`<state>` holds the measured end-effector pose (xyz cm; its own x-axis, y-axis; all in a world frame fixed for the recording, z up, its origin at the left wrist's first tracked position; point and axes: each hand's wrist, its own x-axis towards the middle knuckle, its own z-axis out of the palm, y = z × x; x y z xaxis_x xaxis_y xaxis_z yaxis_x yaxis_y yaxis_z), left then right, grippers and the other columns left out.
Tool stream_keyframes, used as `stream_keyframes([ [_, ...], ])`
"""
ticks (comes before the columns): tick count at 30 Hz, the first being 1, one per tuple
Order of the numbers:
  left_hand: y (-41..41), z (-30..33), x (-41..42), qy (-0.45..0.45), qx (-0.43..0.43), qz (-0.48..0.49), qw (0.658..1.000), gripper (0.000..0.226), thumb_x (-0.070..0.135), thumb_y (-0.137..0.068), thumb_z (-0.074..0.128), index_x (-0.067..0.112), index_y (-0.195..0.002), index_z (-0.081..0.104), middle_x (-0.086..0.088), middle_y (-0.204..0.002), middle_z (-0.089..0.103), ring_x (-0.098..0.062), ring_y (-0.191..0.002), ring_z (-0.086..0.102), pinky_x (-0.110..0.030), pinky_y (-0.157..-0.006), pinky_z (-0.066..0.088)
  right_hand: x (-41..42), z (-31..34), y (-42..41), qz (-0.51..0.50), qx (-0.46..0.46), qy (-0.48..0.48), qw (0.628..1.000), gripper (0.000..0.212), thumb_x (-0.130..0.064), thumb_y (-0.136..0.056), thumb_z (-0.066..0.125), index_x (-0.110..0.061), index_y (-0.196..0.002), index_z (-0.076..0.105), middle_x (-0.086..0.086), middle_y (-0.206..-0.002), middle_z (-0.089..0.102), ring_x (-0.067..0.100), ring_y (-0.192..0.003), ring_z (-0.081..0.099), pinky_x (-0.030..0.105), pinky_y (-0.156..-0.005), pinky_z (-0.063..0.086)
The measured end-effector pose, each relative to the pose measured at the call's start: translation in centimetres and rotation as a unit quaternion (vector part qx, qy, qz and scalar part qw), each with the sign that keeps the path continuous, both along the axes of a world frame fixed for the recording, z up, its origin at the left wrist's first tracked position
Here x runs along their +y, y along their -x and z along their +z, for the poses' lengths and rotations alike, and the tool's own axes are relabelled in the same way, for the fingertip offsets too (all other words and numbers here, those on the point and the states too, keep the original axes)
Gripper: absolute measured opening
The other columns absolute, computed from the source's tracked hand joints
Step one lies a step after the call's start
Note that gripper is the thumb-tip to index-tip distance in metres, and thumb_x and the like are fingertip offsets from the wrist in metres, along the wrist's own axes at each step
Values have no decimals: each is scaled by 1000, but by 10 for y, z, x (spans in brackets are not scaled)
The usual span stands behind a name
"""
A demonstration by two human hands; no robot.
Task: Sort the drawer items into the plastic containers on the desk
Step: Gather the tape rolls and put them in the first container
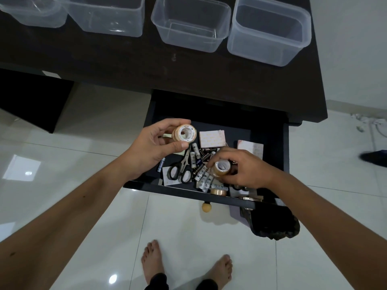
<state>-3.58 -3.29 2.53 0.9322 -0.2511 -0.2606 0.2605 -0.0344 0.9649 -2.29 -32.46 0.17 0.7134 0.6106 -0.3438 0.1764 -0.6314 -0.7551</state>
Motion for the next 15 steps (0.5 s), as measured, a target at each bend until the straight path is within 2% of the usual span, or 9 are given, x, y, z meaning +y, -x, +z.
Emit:
stream_keyframes([
  [4, 2, -8, -12, -7, 7, -7, 1000, 58, 18, -81, 82, 28, -136, 68, 0, -127, 70, -17, -114, 74, -29, -100, 59, -9, 1, 3, 35, 65, 2, 997, 42, -10, -82, 85, -32, -115, 73, -16, -118, 66, 9, -116, 65, 39, -105, 52],
  [8, 5, -15, -20, -14, 13, -17, 1000, 58, 18, -82, 81, 28, -137, 67, 0, -129, 70, -18, -116, 74, -28, -100, 59, -10, 0, 3, 75, 88, 37, 993, 54, -7, -74, 87, -38, -115, 71, -18, -120, 66, 5, -116, 64, 38, -104, 54],
  [12, 5, -16, -20, -23, 17, -13, 1000, 58, 19, -82, 82, 30, -137, 67, 3, -129, 70, -18, -118, 73, -30, -102, 59, -6, -2, 2, 80, 93, 44, 991, 52, -3, -76, 85, -35, -114, 71, -14, -121, 71, 5, -113, 67, 39, -101, 56],
  [15, 6, -16, -18, -28, 18, -10, 999, 57, 20, -82, 82, 33, -137, 68, 6, -129, 70, -18, -118, 72, -33, -103, 59, -3, -2, 0, 87, 100, 48, 990, 51, -3, -76, 85, -34, -115, 72, -15, -118, 73, 4, -110, 68, 35, -99, 56],
])
